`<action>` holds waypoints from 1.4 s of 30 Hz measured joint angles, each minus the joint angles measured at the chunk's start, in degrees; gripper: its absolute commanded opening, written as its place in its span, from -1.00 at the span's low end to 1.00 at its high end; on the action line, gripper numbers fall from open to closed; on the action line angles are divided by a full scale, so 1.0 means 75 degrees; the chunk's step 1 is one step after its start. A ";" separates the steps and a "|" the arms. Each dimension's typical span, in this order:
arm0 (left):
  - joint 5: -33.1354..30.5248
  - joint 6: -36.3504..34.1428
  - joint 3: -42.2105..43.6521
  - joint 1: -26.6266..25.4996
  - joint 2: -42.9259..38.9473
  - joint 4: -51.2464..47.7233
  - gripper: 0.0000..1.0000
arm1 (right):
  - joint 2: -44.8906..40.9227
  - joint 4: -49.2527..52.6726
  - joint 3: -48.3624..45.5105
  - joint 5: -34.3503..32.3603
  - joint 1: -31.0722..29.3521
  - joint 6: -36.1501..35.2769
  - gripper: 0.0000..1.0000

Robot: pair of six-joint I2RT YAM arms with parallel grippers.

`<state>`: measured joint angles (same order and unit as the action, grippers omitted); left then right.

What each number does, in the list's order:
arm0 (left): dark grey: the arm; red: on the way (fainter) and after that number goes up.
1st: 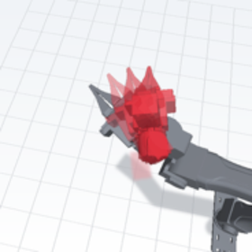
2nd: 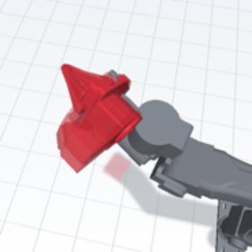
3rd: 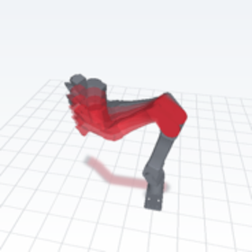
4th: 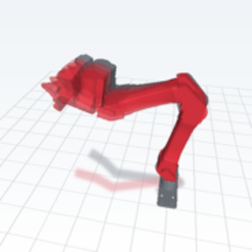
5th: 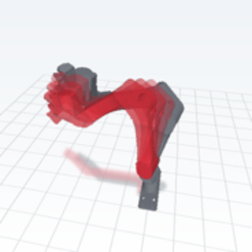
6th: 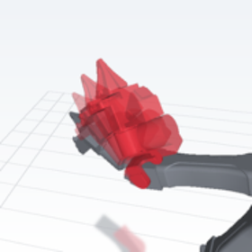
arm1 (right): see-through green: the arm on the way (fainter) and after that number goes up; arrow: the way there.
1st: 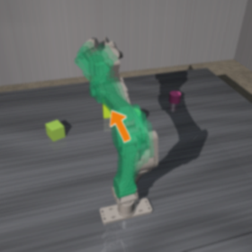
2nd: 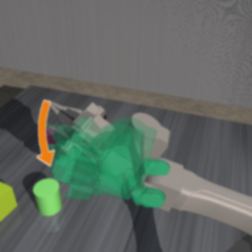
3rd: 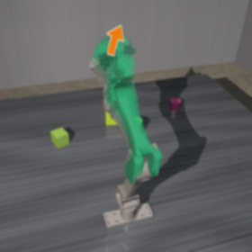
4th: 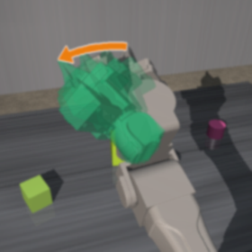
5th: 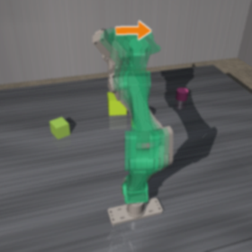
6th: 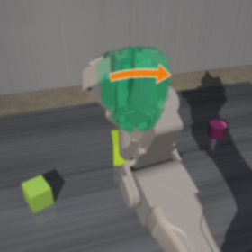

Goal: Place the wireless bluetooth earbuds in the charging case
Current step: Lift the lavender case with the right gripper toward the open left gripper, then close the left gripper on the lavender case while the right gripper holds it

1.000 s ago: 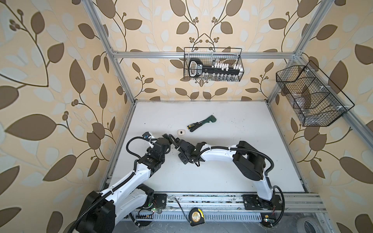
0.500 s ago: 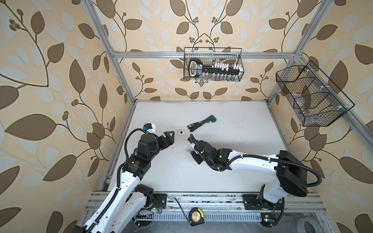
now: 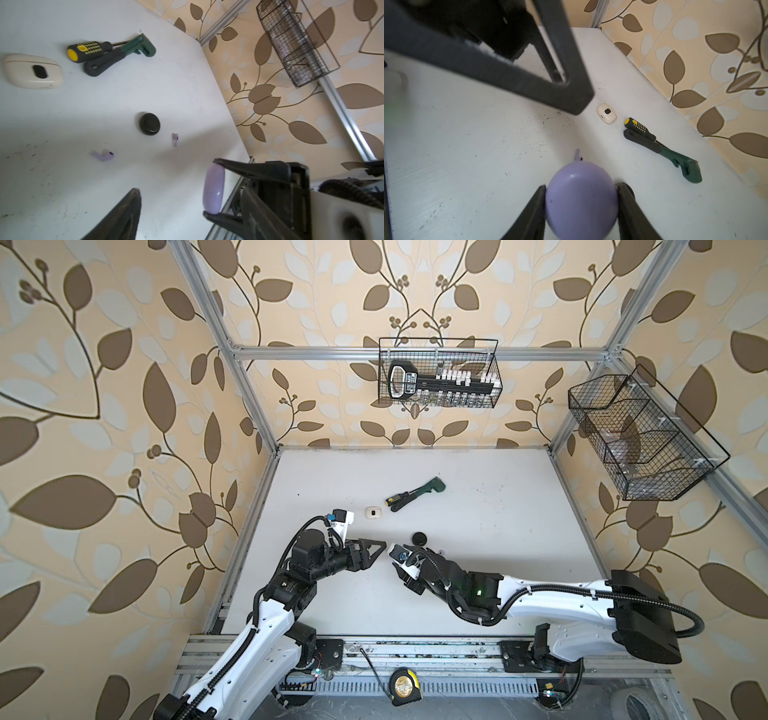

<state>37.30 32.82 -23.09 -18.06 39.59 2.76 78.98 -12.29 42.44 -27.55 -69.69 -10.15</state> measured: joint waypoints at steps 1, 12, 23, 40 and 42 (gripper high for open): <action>0.0154 0.0006 0.0055 -0.0006 0.0000 0.0224 0.25 | 0.0000 -0.0125 -0.0096 -0.0085 -0.0093 -0.0154 -0.37; 0.0758 -0.0396 0.0195 -0.1119 0.0332 0.1043 0.23 | -0.0017 -0.1046 -0.0641 -0.0592 -0.0166 -0.0950 -0.44; 0.0361 -0.1014 0.0134 -0.1346 0.0702 0.0574 0.14 | -0.0717 -0.1559 -0.1061 -0.0600 -0.0283 -0.1110 -0.44; 0.0411 -0.1387 -0.0236 -0.1851 0.1172 0.0574 -0.25 | -0.0717 -0.1655 -0.1064 -0.0676 -0.0458 -0.1265 -0.44; 0.0411 -0.1416 -0.0268 -0.1874 0.1218 0.0565 -0.27 | -0.0717 -0.1652 -0.1064 -0.0685 -0.0458 -0.1291 -0.45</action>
<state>40.38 22.20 -25.10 -32.12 48.73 7.01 73.60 -24.69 34.46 -32.69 -73.12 -19.84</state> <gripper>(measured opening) 0.376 0.469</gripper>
